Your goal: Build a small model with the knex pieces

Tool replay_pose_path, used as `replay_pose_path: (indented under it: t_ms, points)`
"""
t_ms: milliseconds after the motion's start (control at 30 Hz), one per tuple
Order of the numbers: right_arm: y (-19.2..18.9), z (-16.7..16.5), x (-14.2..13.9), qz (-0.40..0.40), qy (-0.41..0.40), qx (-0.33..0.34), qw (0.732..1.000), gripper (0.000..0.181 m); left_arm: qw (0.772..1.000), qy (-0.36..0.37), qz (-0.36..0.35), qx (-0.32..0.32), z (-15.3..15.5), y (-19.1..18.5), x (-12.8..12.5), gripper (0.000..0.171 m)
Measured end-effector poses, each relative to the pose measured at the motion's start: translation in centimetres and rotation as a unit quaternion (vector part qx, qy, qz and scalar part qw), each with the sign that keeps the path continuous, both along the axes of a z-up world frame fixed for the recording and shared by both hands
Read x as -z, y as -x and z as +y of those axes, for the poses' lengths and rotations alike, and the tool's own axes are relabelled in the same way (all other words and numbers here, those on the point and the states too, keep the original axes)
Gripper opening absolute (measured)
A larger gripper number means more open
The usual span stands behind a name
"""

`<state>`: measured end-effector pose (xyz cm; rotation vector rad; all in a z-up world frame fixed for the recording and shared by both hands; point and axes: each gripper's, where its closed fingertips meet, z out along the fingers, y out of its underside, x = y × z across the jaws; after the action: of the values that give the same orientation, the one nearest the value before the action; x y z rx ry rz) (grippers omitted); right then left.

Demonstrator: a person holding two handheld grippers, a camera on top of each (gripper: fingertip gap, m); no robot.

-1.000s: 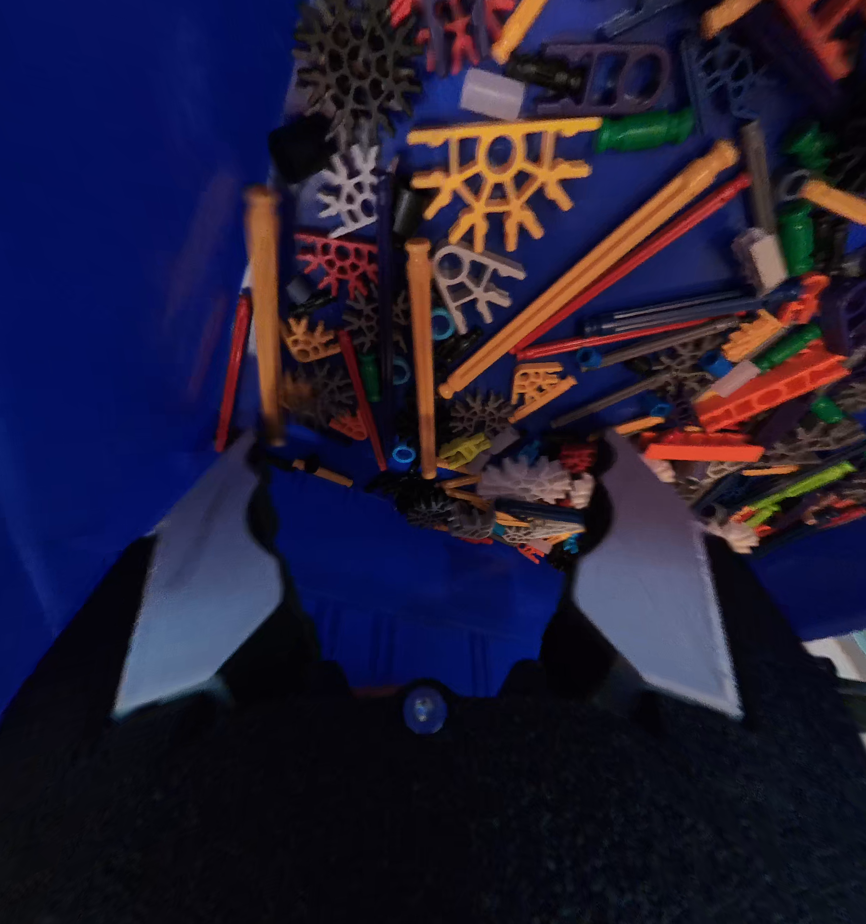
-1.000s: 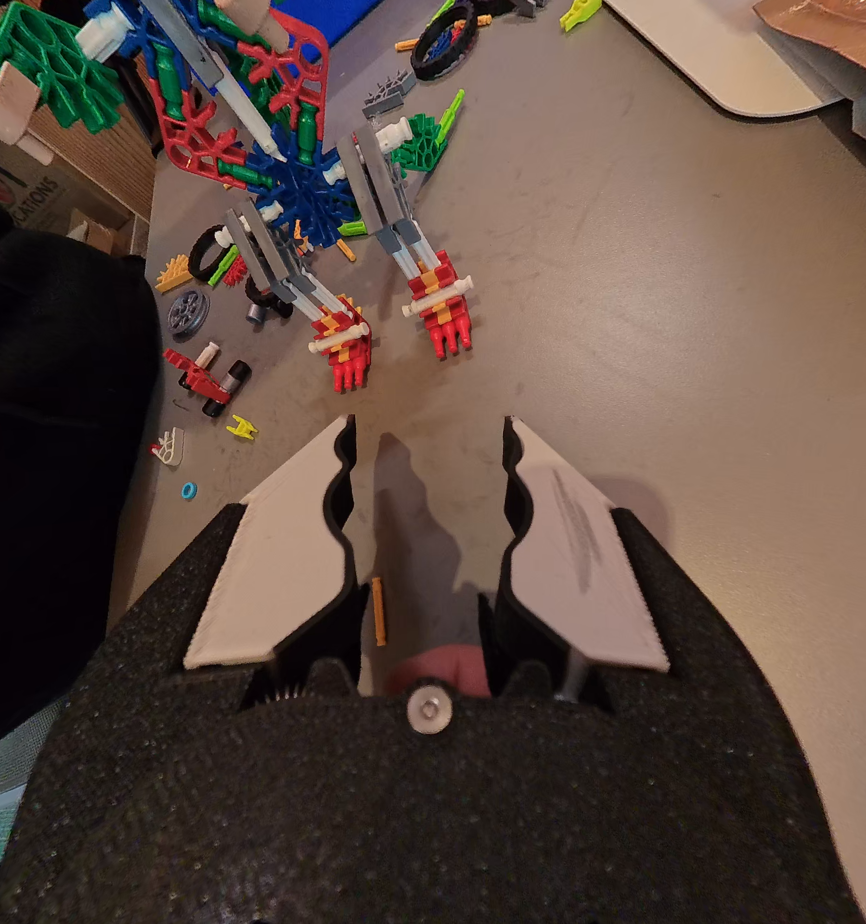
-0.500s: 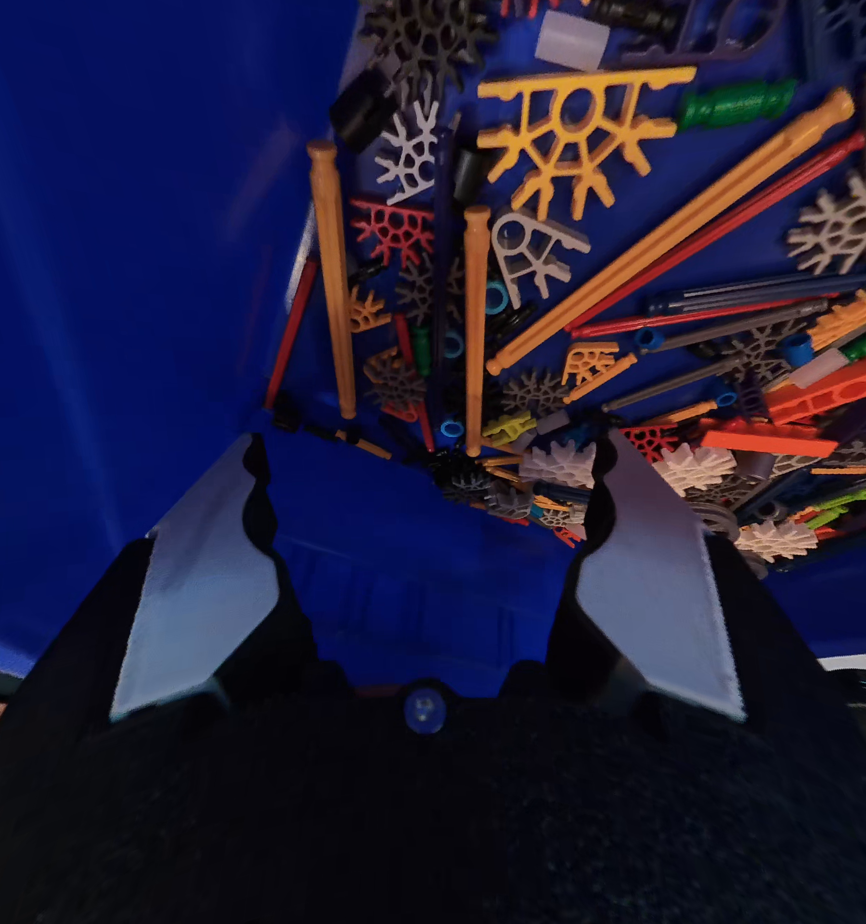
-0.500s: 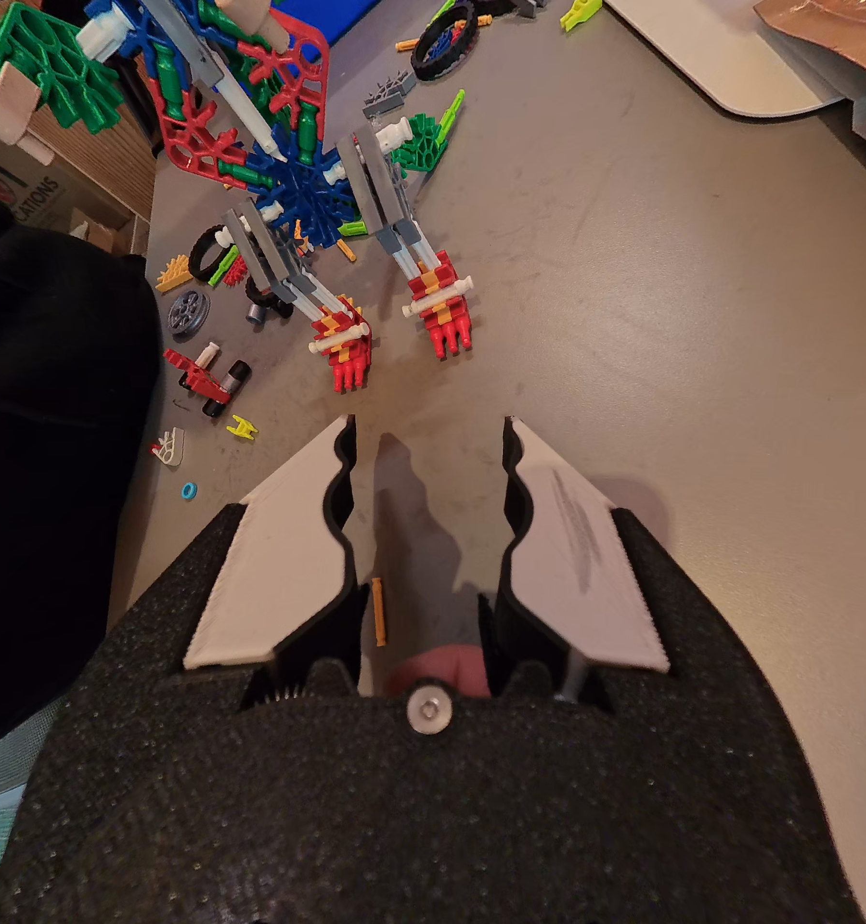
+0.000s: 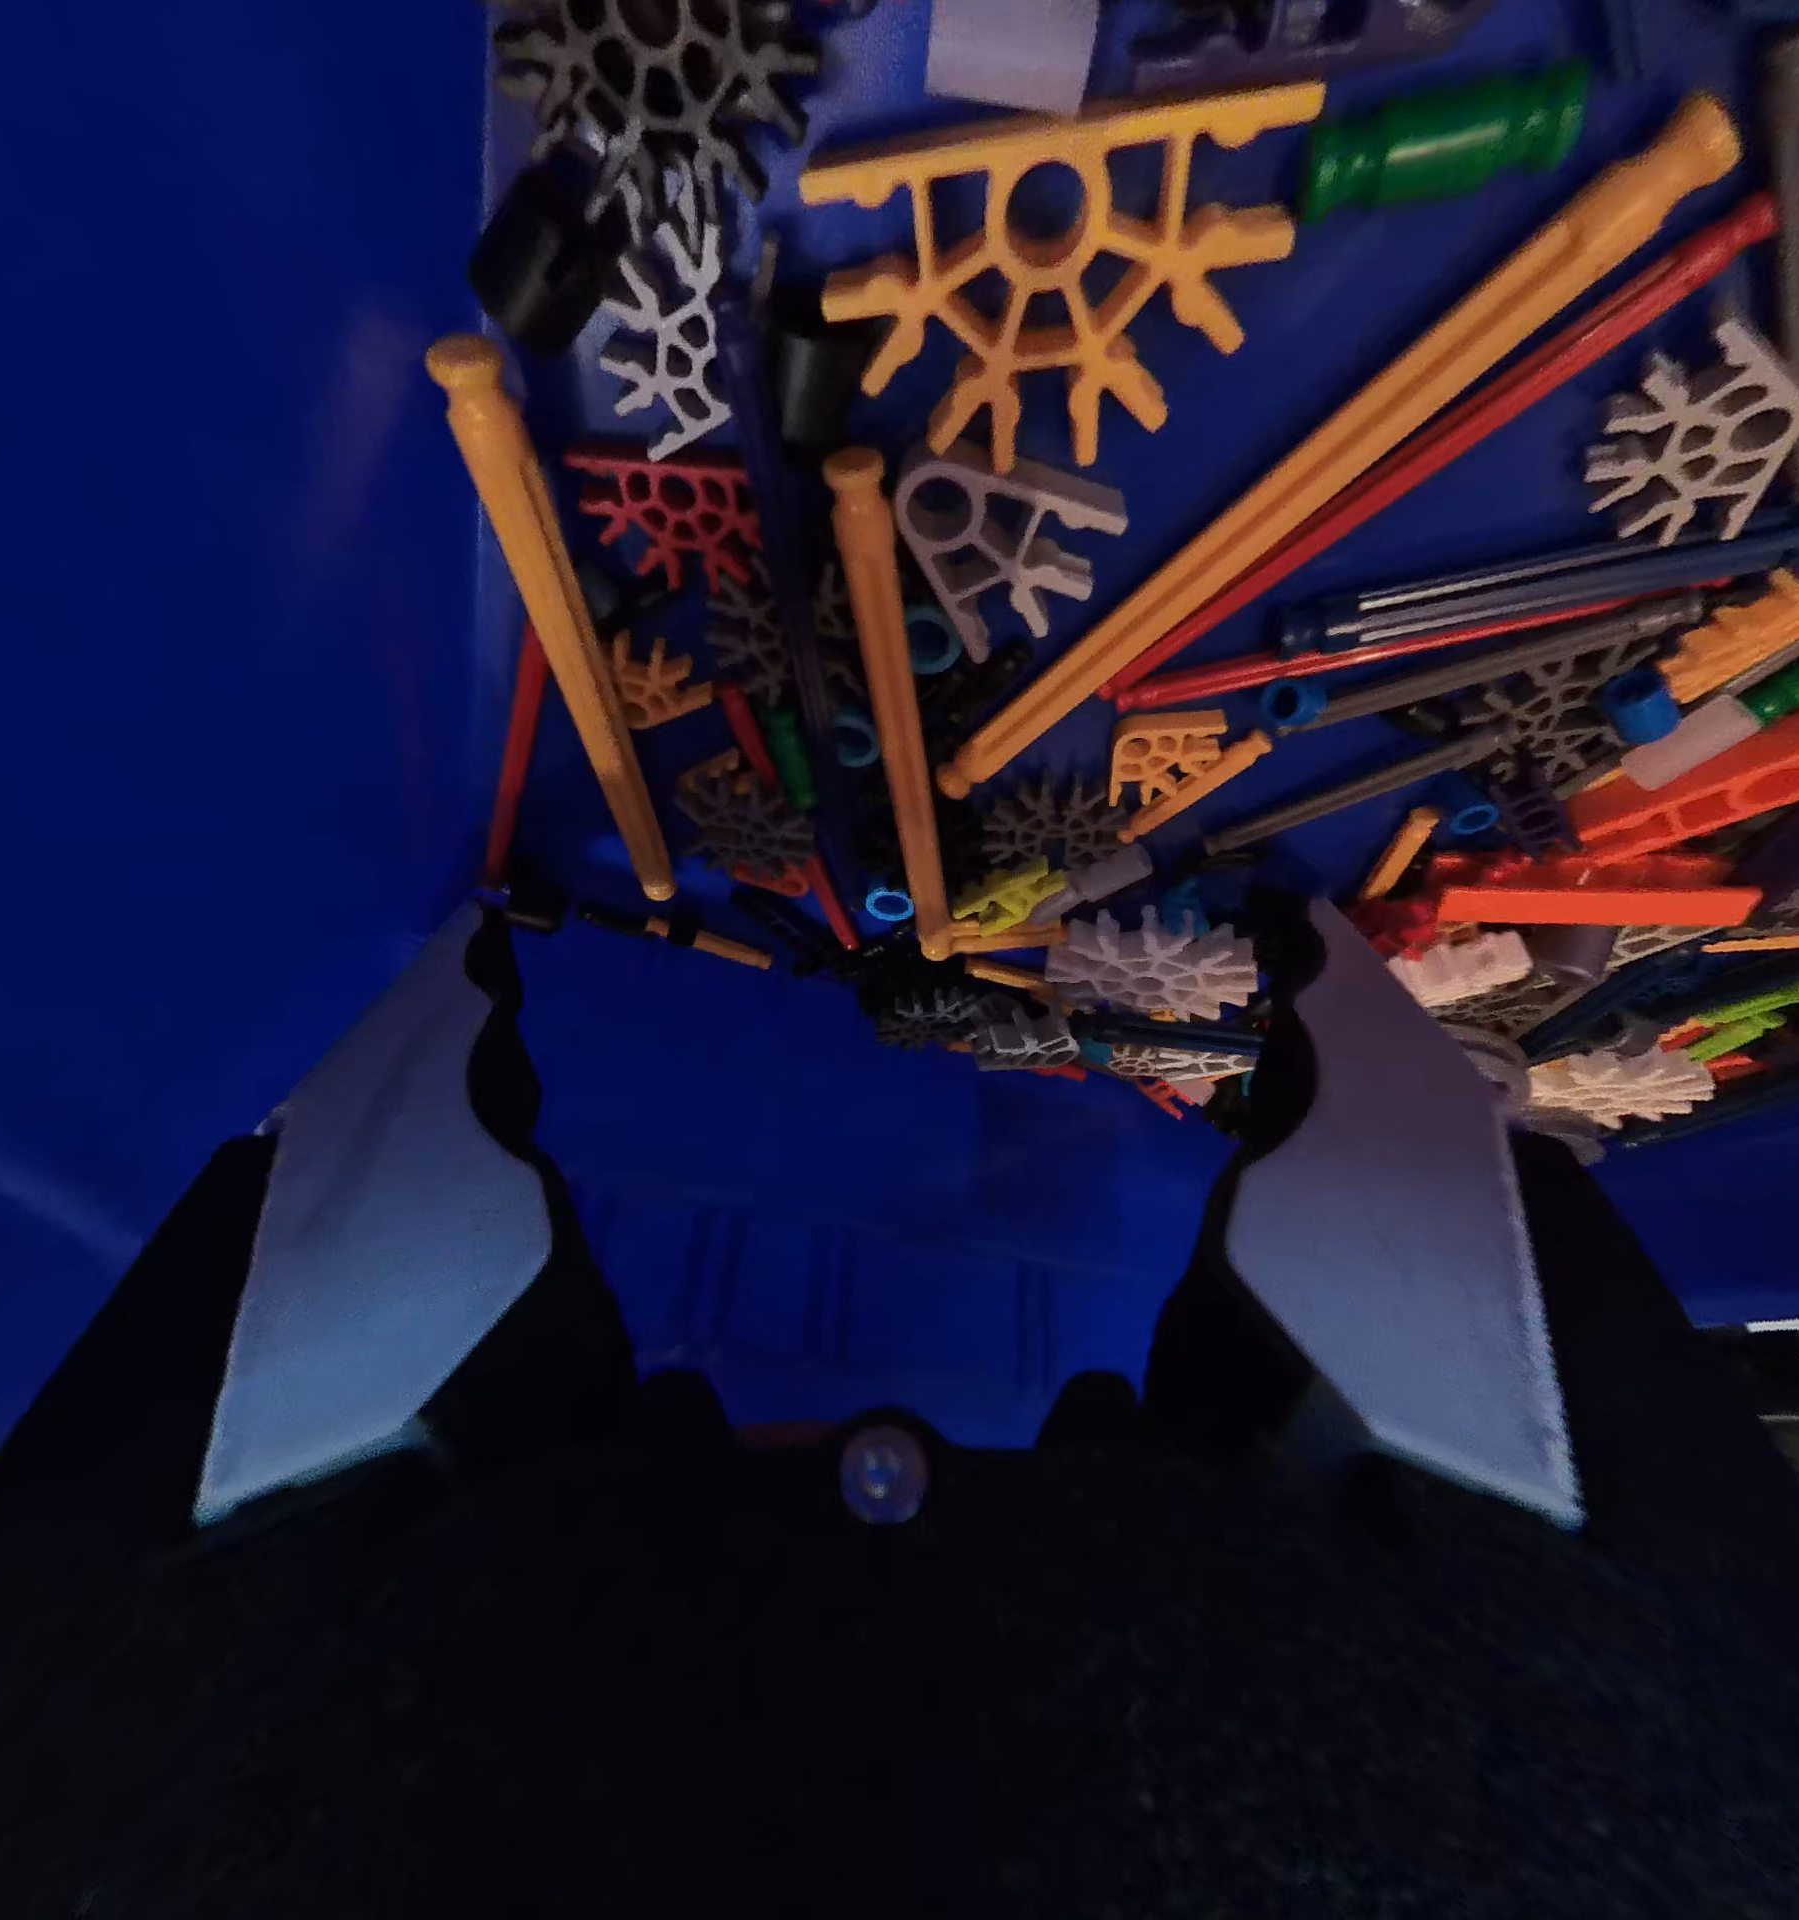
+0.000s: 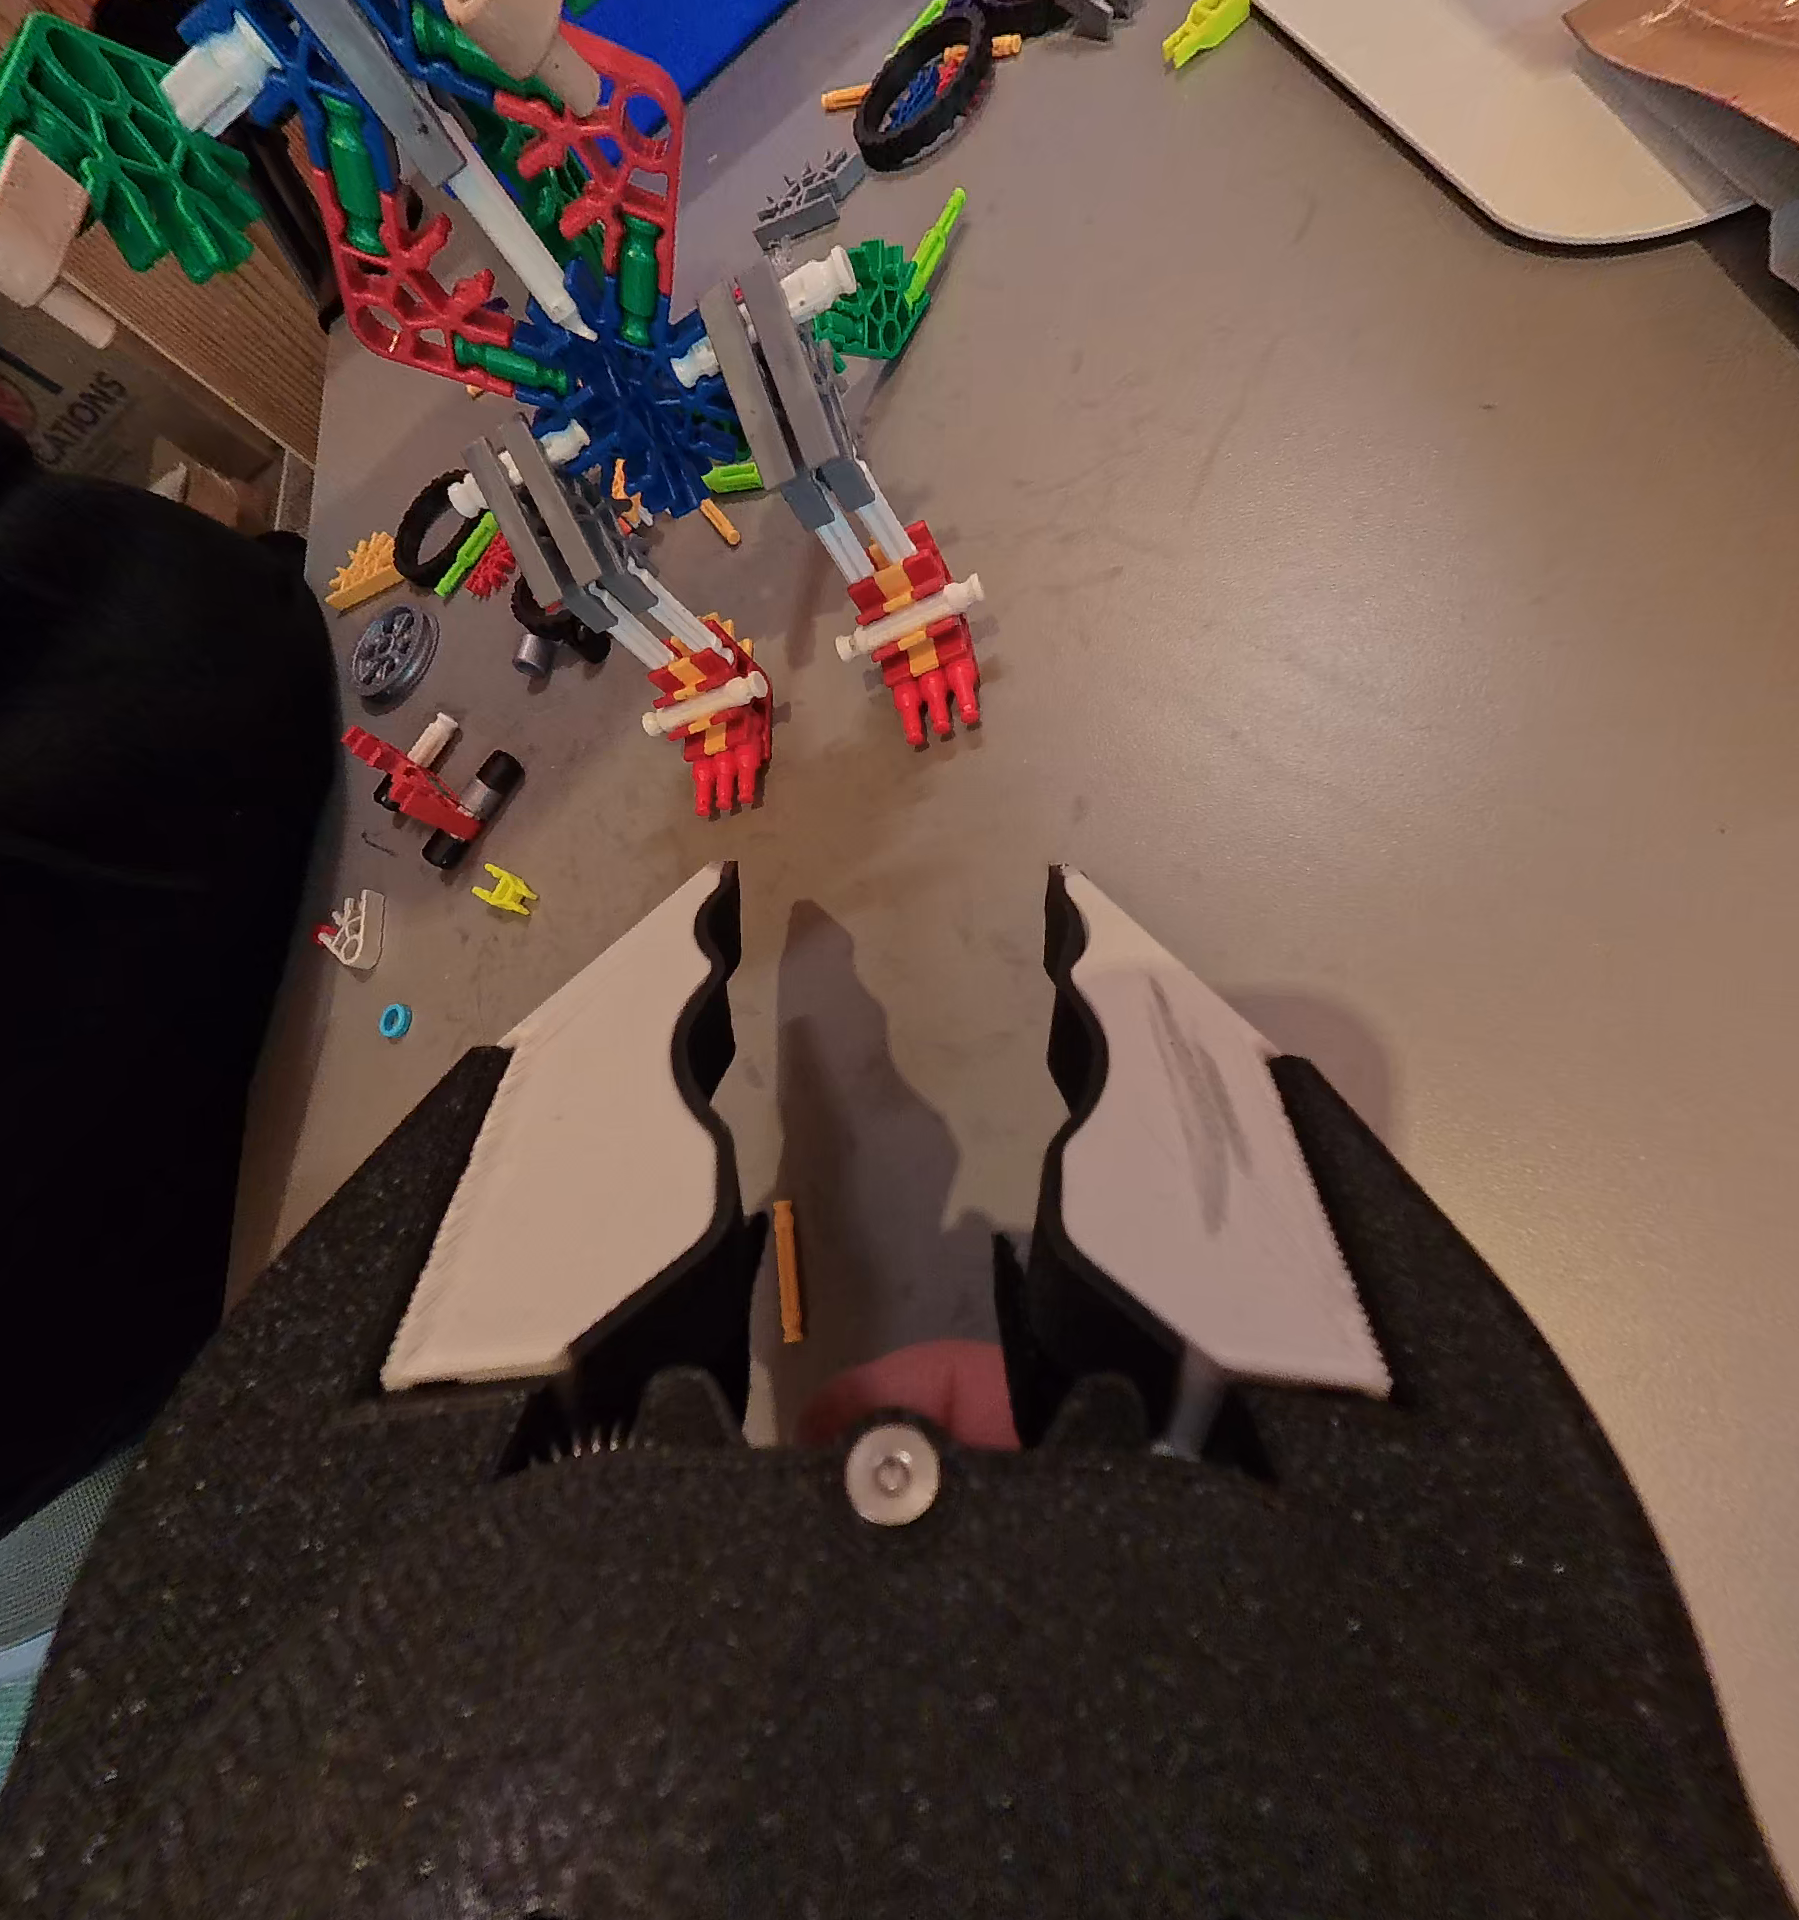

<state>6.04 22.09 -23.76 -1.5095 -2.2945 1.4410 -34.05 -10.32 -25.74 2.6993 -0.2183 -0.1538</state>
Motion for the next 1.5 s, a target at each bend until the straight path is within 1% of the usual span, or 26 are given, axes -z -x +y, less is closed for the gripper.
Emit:
replay_pose_path:
  t_ms: [33, 100, 167, 200, 300, 467, 500, 533, 600, 667, 767, 900, 1100, 1200, 1233, 1300, 1333, 1367, 1467, 1500]
  points:
    - [0.0, 0.0, 0.0, 0.000, 0.000, 0.000, 1.000, 0.058, 1.000, 0.004, -0.001, -0.003, -0.2, 0.1, 0.0, 0.139]
    - [0.0, 0.0, 0.0, 0.001, -0.001, 0.000, 1.000, 0.058, 1.000, 0.008, -0.011, -0.009, -0.6, 0.3, 0.1, 0.142]
    - [-0.1, 0.0, 0.1, -0.001, -0.001, -0.002, 1.000, 0.058, 1.000, 0.007, -0.013, -0.008, -0.7, 0.7, 0.1, 0.139]
    - [-0.1, 0.0, 0.0, -0.001, -0.001, -0.001, 1.000, 0.058, 1.000, 0.006, -0.013, -0.009, -0.7, 0.9, 0.1, 0.142]
    - [-0.2, 0.0, 0.0, -0.002, 0.000, -0.001, 1.000, 0.058, 1.000, 0.008, -0.014, -0.018, -1.2, 1.4, 0.1, 0.143]
    - [-0.2, 0.0, 0.0, -0.002, 0.000, -0.001, 1.000, 0.058, 1.000, -0.005, -0.026, -0.012, -1.0, 0.5, 0.1, 0.139]
    - [-0.2, 0.0, 0.0, -0.002, 0.000, -0.001, 1.000, 0.058, 1.000, -0.009, -0.028, -0.009, -0.9, 0.3, 0.0, 0.132]
    - [-0.2, 0.0, 0.0, -0.002, 0.000, -0.001, 1.000, 0.058, 0.999, -0.017, -0.036, -0.005, -0.7, -0.1, -0.3, 0.118]
    - [-0.1, 0.0, 0.0, -0.002, 0.001, -0.001, 1.000, 0.058, 0.997, -0.033, -0.062, -0.011, -0.3, -1.0, -0.9, 0.100]
    - [-0.1, 0.0, 0.0, -0.003, 0.002, -0.001, 1.000, 0.058, 0.999, -0.038, -0.034, -0.005, -0.2, 0.0, -1.4, 0.105]
    - [-0.2, 0.0, 0.0, -0.002, 0.001, -0.001, 1.000, 0.058, 1.000, -0.020, -0.008, -0.008, -0.7, 1.2, -1.5, 0.117]
    - [-0.2, 0.0, 0.0, -0.001, 0.000, -0.001, 1.000, 0.058, 1.000, 0.003, -0.014, -0.011, -1.3, 1.5, -0.8, 0.132]
    - [-0.2, 0.0, 0.0, -0.001, 0.001, -0.001, 1.000, 0.058, 0.999, 0.005, -0.037, -0.020, -1.5, 1.0, -0.3, 0.136]
    - [-0.2, 0.0, 0.0, -0.001, 0.001, -0.001, 1.000, 0.058, 0.999, 0.007, -0.042, -0.023, -1.6, 0.7, 0.1, 0.133]
    - [-0.2, 0.0, 0.0, -0.001, 0.001, -0.001, 1.000, 0.058, 0.999, 0.006, -0.041, -0.022, -1.6, 0.6, 0.0, 0.131]
    - [-0.2, 0.0, 0.0, -0.001, 0.001, -0.001, 1.000, 0.058, 0.999, -0.003, -0.048, -0.015, -1.3, 0.1, -0.2, 0.121]
    - [-0.1, 0.0, 0.0, -0.001, 0.001, -0.001, 1.000, 0.058, 0.998, -0.009, -0.056, -0.014, -1.1, -0.4, -0.4, 0.111]
    - [-0.1, 0.0, 0.0, -0.001, 0.001, -0.001, 1.000, 0.058, 0.998, -0.015, -0.061, -0.014, -0.9, -0.7, -0.6, 0.104]
    - [-0.1, 0.0, 0.0, -0.001, 0.001, -0.001, 1.000, 0.058, 0.998, -0.029, -0.048, -0.009, -0.7, -0.2, -1.5, 0.093]
    - [-0.1, 0.0, 0.0, -0.001, 0.001, -0.001, 1.000, 0.058, 0.998, -0.038, -0.047, -0.009, -0.5, -0.1, -1.8, 0.086]
